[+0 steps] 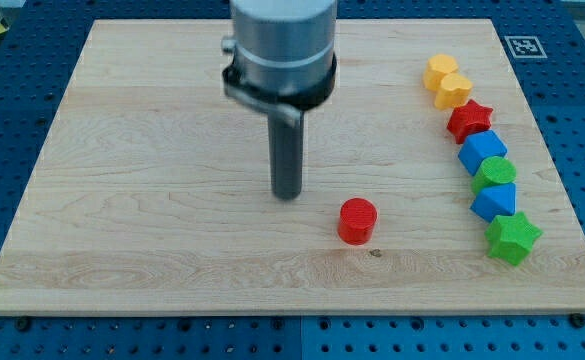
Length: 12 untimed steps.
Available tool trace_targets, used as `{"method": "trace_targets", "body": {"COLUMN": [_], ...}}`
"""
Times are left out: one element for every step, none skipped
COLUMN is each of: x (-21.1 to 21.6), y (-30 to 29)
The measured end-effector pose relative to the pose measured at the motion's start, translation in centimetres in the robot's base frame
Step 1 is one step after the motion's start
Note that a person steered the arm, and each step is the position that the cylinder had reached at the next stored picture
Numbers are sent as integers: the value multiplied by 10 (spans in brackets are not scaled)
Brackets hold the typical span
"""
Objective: Slide the red circle towards the top right
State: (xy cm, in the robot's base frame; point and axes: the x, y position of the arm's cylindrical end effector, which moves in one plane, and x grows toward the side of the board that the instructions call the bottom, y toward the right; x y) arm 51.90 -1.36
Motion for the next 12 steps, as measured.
{"method": "trace_targets", "body": {"x": [67, 100, 99, 91, 71, 54, 39, 29, 23, 21, 13, -5], "y": [19, 67, 73, 76, 81, 81, 81, 81, 77, 67, 66, 66]}}
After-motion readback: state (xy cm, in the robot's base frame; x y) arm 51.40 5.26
